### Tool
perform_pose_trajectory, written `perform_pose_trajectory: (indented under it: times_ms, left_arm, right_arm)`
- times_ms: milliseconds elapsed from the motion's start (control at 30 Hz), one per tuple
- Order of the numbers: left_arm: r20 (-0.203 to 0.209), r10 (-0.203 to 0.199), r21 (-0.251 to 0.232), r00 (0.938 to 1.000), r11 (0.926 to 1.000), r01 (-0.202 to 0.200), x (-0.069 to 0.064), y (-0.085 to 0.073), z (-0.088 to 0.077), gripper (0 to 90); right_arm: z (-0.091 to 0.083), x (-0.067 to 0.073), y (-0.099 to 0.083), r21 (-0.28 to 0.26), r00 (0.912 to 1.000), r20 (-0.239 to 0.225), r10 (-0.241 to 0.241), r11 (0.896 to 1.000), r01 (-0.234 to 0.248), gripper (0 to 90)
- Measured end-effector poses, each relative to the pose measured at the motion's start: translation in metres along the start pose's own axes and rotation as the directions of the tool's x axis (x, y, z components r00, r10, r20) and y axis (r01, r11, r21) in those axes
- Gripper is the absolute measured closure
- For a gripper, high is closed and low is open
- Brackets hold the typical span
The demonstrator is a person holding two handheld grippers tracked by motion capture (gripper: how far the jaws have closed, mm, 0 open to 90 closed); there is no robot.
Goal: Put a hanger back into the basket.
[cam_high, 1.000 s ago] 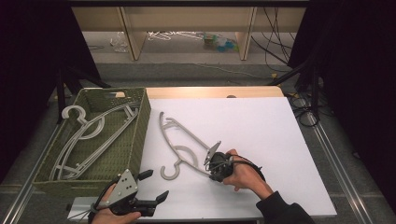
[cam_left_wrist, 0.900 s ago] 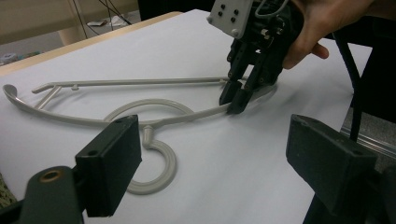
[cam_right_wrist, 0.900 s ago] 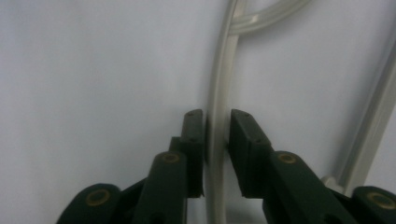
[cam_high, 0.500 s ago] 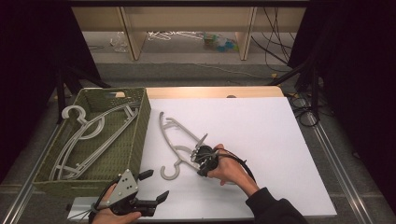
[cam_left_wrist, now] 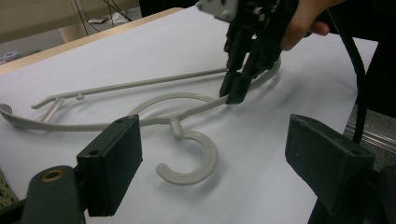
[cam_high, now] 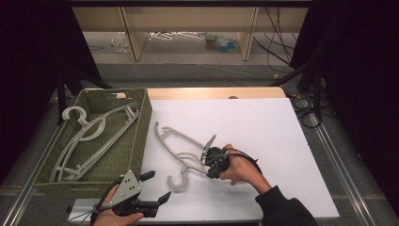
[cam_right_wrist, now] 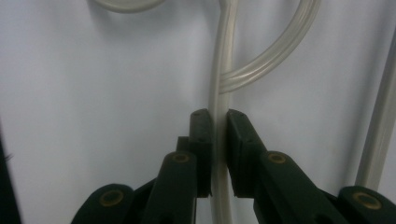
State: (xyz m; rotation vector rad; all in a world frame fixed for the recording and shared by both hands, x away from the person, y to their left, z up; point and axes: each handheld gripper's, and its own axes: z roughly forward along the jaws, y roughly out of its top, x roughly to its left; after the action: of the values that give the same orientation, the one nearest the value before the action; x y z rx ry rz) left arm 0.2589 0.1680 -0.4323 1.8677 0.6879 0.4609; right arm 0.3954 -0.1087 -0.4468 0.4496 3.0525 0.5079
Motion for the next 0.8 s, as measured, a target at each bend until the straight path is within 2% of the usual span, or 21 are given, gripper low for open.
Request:
perform_pose_trajectory:
  times_ms: [33, 67, 133, 233, 267, 333, 433, 467, 500, 567, 600, 633, 667, 700, 767, 800]
  left_arm:
    - [0.004, 0.017, 0.0, 0.9999, 0.9999, -0.017, 0.002, 0.003, 0.002, 18.6]
    - [0.008, 0.015, -0.006, 0.9999, 0.9999, -0.015, 0.003, 0.006, 0.004, 18.7]
    - [0.005, 0.029, -0.007, 0.9996, 0.9996, -0.029, 0.005, 0.012, 0.009, 19.3]
    - [-0.03, 0.07, 0.054, 0.9971, 0.9962, -0.068, 0.009, 0.02, 0.019, 22.2]
    - [-0.029, 0.064, 0.068, 0.9975, 0.9958, -0.062, 0.009, 0.024, 0.023, 23.2]
    - [0.002, 0.074, 0.101, 0.9972, 0.9921, -0.074, 0.007, 0.028, 0.028, 23.8]
    - [0.012, 0.132, 0.138, 0.9912, 0.9816, -0.133, 0.003, 0.03, 0.037, 25.1]
    - [0.035, 0.152, 0.118, 0.9878, 0.9809, -0.155, 0.004, 0.031, 0.041, 25.3]
    - [0.046, 0.155, 0.107, 0.9868, 0.9814, -0.159, 0.005, 0.031, 0.043, 26.7]
    - [0.046, 0.169, 0.122, 0.9846, 0.9772, -0.173, 0.008, 0.034, 0.049, 28.6]
    - [0.057, 0.181, 0.126, 0.9818, 0.9741, -0.187, 0.008, 0.035, 0.052, 29.2]
    - [0.068, 0.204, 0.141, 0.9767, 0.9672, -0.211, 0.009, 0.037, 0.054, 30.3]
    - [0.081, 0.199, 0.145, 0.9766, 0.967, -0.209, 0.009, 0.037, 0.059, 31.1]
    - [0.096, 0.224, 0.166, 0.9699, 0.957, -0.237, 0.009, 0.038, 0.062, 32.1]
    - [0.108, 0.245, 0.197, 0.9634, 0.9446, -0.263, 0.009, 0.036, 0.072, 33.6]
    - [0.114, 0.249, 0.201, 0.9617, 0.9422, -0.268, 0.009, 0.034, 0.075, 34.1]
  right_arm:
    - [-0.004, 0.001, -0.003, -0.002, 1.0, -0.008, -0.002, 1.0, 0.002, 82.0]
    - [-0.009, 0.006, -0.007, -0.026, 0.9996, -0.022, 0.015, 1.0, -0.016, 81.9]
    - [-0.018, 0.011, -0.015, -0.05, 0.9991, -0.041, 0.011, 0.999, -0.013, 82.0]
    - [-0.029, 0.018, -0.027, -0.076, 0.9974, -0.072, -0.006, 0.997, 0.0, 81.9]
    - [-0.032, 0.019, -0.03, -0.081, 0.9968, -0.08, -0.01, 0.997, 0.003, 81.9]
    - [-0.039, 0.021, -0.035, -0.098, 0.9958, -0.09, -0.019, 0.995, 0.01, 81.9]
    - [-0.044, 0.023, -0.04, -0.096, 0.9952, -0.096, -0.023, 0.995, 0.013, 81.9]
    - [-0.046, 0.024, -0.041, -0.099, 0.9956, -0.091, -0.024, 0.995, 0.015, 81.9]
    - [-0.048, 0.025, -0.043, -0.102, 0.9957, -0.087, -0.033, 0.994, 0.024, 81.9]
    - [-0.051, 0.027, -0.046, -0.097, 0.9962, -0.08, -0.035, 0.995, 0.028, 81.9]
    - [-0.053, 0.028, -0.048, -0.095, 0.9955, -0.083, -0.047, 0.995, 0.039, 81.9]
    - [-0.054, 0.028, -0.049, -0.099, 0.9951, -0.088, -0.046, 0.994, 0.038, 81.9]
    - [-0.054, 0.029, -0.05, -0.099, 0.9958, -0.081, -0.043, 0.994, 0.035, 81.9]
    - [-0.055, 0.029, -0.051, -0.101, 0.9946, -0.092, -0.046, 0.994, 0.037, 81.9]
    - [-0.057, 0.031, -0.052, -0.103, 0.9938, -0.097, -0.055, 0.994, 0.045, 81.8]
    - [-0.057, 0.033, -0.052, -0.105, 0.9926, -0.097, -0.073, 0.993, 0.063, 81.8]
